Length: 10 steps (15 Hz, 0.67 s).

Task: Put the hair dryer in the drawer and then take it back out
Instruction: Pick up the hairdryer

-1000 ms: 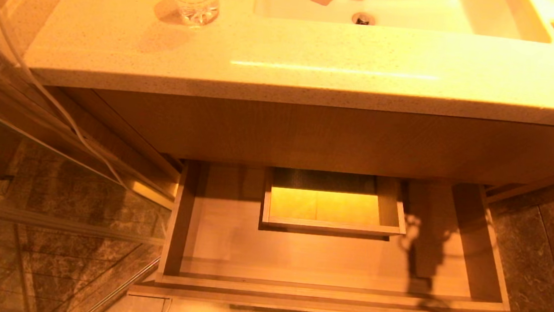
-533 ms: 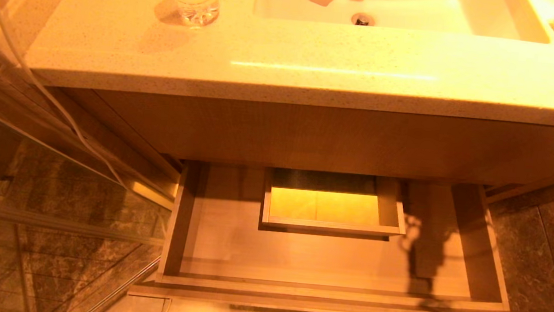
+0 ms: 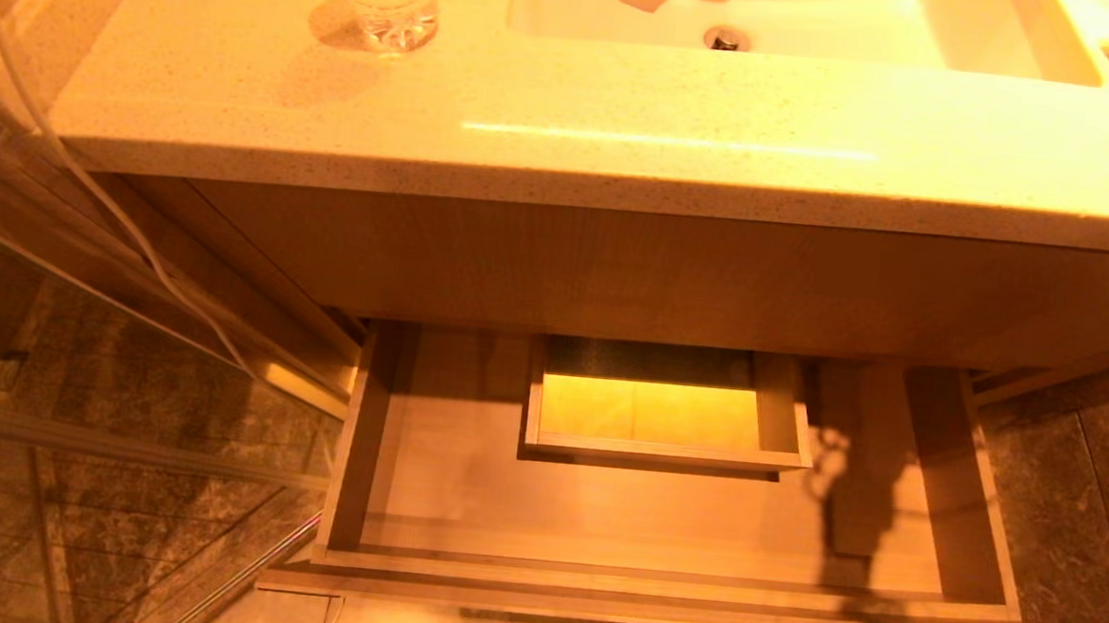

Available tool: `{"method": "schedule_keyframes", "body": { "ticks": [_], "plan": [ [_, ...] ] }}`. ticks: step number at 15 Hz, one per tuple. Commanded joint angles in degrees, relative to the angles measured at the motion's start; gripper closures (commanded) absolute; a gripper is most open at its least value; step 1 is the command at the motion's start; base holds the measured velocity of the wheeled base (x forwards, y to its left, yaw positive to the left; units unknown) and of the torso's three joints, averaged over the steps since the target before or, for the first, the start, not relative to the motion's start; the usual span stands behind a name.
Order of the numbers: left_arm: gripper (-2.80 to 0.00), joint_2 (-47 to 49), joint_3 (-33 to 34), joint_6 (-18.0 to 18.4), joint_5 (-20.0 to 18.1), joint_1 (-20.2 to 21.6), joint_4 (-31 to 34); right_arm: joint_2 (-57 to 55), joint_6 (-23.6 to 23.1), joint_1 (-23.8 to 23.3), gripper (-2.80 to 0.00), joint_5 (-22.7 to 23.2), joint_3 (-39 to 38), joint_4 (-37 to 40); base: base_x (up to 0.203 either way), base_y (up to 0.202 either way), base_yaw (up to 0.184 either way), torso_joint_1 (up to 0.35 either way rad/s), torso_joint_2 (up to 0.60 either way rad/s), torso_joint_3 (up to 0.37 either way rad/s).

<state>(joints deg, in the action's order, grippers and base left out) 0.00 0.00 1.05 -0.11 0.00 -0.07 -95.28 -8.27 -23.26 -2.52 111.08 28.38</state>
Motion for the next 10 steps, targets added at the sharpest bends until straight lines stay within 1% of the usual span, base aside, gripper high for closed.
{"method": "schedule_keyframes", "body": {
  "ticks": [1,2,5,8,10],
  "plan": [
    [0.00,0.0,0.1,0.0,0.0,0.0,0.0,-0.1,1.7,-0.1,-2.80,0.1,0.2,-0.6,0.000,0.000,0.000,0.000,0.00,0.000],
    [0.00,0.1,0.1,0.0,0.0,0.0,0.0,0.0,2.4,-0.1,-2.80,0.6,0.1,-1.0,0.000,0.000,0.000,0.000,0.00,0.000],
    [0.00,0.0,0.1,0.0,0.0,0.0,0.0,0.2,2.5,-0.1,-2.80,2.3,0.1,-0.4,0.000,0.000,0.000,0.000,0.00,0.000],
    [0.00,0.0,0.1,0.0,0.0,0.0,0.0,0.1,2.6,0.0,-2.80,3.1,0.0,0.0,0.000,0.000,0.000,0.000,0.00,0.000],
    [0.00,0.0,0.1,0.0,0.0,0.0,0.0,0.2,2.5,0.0,-2.80,5.3,0.1,0.9,0.000,0.000,0.000,0.000,0.00,0.000]
  ]
}}
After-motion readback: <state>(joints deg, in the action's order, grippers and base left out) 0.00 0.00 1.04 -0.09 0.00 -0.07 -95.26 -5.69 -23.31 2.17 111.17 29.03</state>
